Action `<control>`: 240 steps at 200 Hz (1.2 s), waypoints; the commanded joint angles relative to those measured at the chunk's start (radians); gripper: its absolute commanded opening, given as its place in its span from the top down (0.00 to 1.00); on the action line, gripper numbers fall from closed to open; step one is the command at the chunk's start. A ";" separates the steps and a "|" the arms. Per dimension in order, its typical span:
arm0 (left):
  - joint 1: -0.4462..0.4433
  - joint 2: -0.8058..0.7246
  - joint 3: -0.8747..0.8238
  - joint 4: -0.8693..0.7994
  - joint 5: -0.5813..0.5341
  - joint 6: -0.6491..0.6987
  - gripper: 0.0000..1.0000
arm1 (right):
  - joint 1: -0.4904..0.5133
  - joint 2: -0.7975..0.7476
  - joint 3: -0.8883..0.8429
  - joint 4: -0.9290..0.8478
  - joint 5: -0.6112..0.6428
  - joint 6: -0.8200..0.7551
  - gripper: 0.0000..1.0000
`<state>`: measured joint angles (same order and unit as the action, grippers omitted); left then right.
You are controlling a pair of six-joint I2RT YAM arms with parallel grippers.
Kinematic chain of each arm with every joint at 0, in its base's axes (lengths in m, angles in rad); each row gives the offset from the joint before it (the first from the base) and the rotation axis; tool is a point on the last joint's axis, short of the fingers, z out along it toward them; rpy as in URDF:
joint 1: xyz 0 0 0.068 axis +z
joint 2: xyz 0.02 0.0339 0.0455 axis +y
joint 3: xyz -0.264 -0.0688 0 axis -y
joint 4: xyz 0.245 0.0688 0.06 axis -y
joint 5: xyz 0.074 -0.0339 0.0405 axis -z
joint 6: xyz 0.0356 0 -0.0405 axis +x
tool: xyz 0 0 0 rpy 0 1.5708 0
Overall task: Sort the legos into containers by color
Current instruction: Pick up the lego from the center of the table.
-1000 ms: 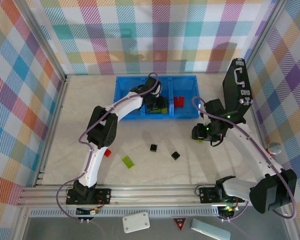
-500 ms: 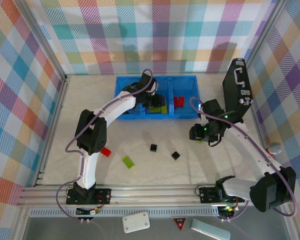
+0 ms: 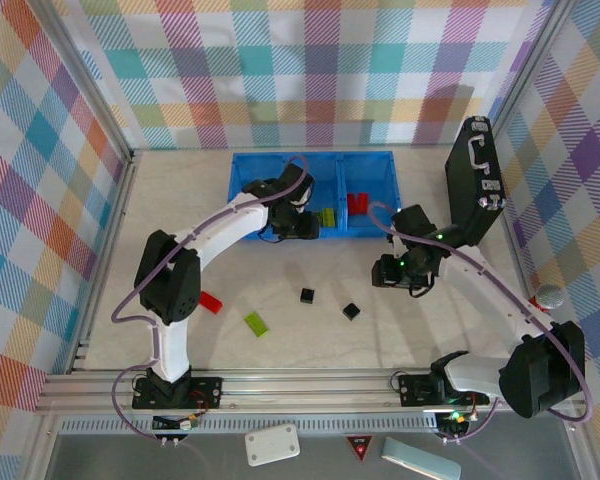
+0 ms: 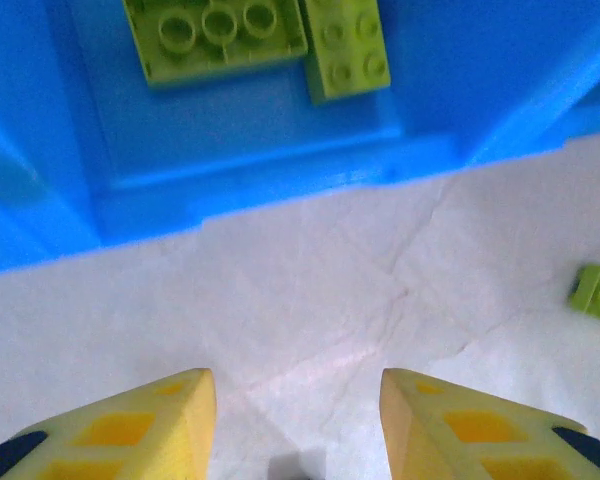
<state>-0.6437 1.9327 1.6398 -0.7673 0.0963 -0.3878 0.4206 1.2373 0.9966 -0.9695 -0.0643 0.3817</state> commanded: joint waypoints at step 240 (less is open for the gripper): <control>-0.293 0.032 -0.214 -0.081 -0.164 -0.177 0.47 | 0.018 0.016 -0.062 0.041 -0.020 -0.001 0.49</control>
<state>-0.9157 1.9408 1.4513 -0.8566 -0.0715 -0.5350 0.4328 1.2495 0.9455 -0.9310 -0.0685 0.3817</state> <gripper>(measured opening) 0.526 0.507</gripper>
